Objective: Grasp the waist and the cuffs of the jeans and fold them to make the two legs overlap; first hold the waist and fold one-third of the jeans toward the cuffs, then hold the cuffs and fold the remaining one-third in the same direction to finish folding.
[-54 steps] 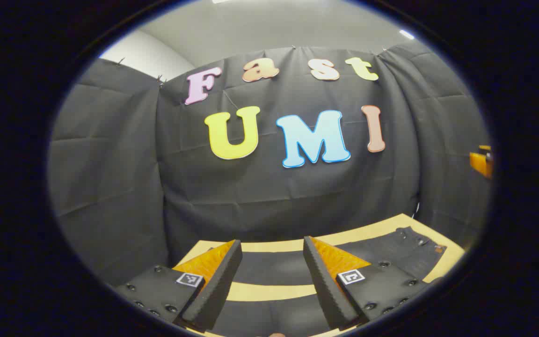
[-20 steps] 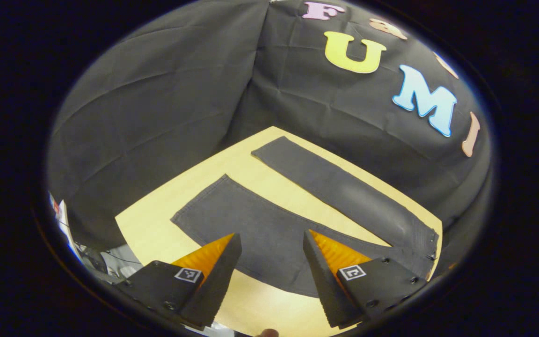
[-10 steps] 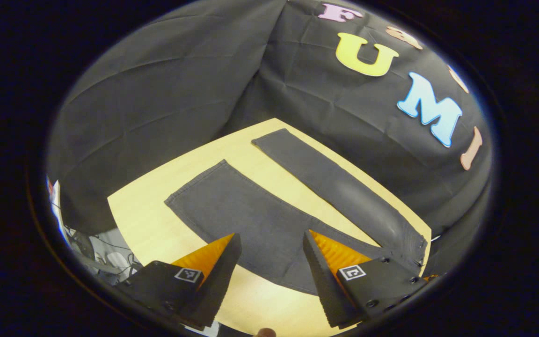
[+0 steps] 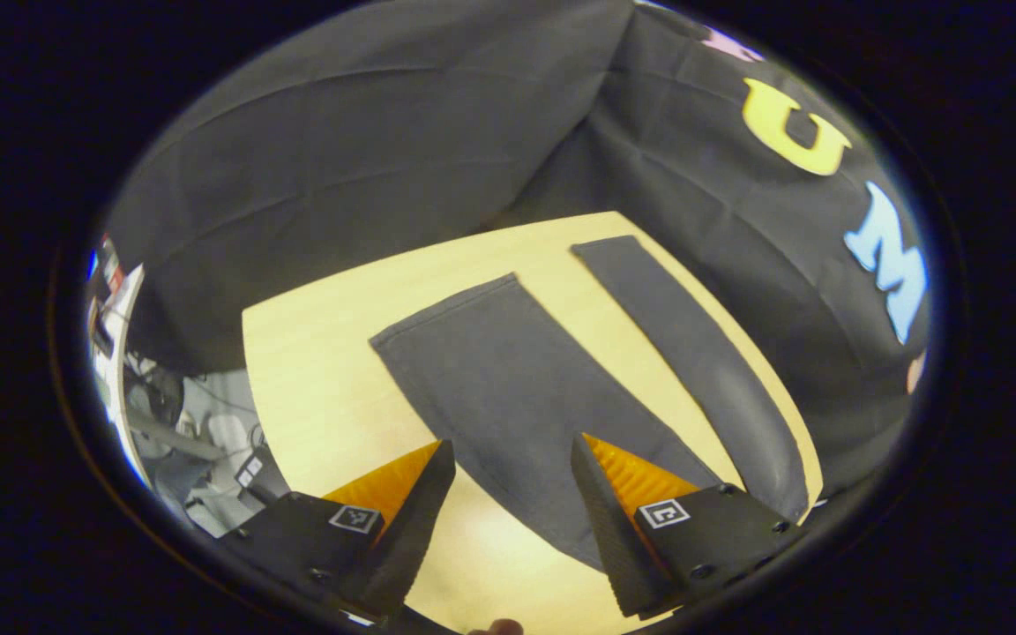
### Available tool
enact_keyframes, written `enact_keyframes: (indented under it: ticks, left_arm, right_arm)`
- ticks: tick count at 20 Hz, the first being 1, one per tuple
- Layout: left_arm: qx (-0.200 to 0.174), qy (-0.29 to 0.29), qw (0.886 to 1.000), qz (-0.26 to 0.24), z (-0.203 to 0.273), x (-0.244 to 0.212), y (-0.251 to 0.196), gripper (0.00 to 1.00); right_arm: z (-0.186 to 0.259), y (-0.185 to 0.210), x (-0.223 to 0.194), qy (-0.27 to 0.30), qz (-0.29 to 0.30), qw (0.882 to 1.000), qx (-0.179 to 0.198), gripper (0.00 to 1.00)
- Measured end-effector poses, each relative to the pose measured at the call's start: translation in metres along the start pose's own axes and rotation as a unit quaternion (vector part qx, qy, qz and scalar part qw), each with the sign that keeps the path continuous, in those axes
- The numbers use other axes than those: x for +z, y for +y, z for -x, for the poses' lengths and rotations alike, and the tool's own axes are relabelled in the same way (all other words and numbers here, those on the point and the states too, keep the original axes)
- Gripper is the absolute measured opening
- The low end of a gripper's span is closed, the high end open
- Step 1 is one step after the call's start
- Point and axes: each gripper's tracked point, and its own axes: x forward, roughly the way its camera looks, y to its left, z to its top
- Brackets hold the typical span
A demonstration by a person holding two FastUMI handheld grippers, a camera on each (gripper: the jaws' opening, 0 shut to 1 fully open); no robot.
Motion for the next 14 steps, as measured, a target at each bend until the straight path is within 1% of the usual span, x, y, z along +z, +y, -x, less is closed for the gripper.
enact_keyframes:
  ticks: [2, 3, 5, 6, 7, 9, 11, 12, 13, 14]
  left_arm:
    - [0.027, 0.032, 0.999, 0.022, -0.017, -0.005, 0.020, 0.91]
    - [0.038, 0.052, 0.997, 0.037, -0.025, -0.008, 0.028, 0.91]
    - [0.057, 0.089, 0.991, 0.079, -0.042, -0.015, 0.041, 0.92]
    - [0.069, 0.102, 0.987, 0.102, -0.050, -0.017, 0.051, 0.92]
    - [0.088, 0.110, 0.983, 0.119, -0.054, -0.017, 0.062, 0.92]
    - [0.108, 0.116, 0.977, 0.142, -0.062, -0.008, 0.071, 0.92]
    - [0.114, 0.123, 0.971, 0.172, -0.067, 0.013, 0.070, 0.92]
    - [0.098, 0.107, 0.972, 0.187, -0.074, 0.030, 0.067, 0.90]
    - [0.093, 0.103, 0.972, 0.192, -0.078, 0.046, 0.063, 0.90]
    - [0.095, 0.105, 0.971, 0.193, -0.082, 0.058, 0.059, 0.90]
  right_arm:
    - [-0.001, 0.002, 0.000, -0.006, -0.014, 1.000, -0.012, 0.94]
    - [0.000, 0.002, 0.000, -0.007, -0.015, 1.000, -0.012, 0.96]
    - [-0.001, 0.001, 0.000, -0.002, -0.008, 1.000, -0.008, 0.96]
    - [-0.001, 0.001, 0.000, 0.001, -0.005, 1.000, -0.006, 0.96]
    - [-0.001, 0.001, 0.000, 0.003, -0.005, 1.000, -0.006, 0.96]
    - [-0.001, 0.001, 0.001, 0.003, -0.007, 1.000, -0.007, 0.96]
    - [-0.001, 0.001, 0.000, -0.003, -0.006, 1.000, -0.007, 0.96]
    - [-0.001, 0.001, 0.000, -0.009, -0.005, 1.000, -0.007, 0.96]
    - [-0.001, 0.001, 0.000, -0.015, -0.004, 1.000, -0.007, 0.96]
    - [-0.001, 0.002, 0.000, -0.024, -0.003, 1.000, -0.008, 0.96]
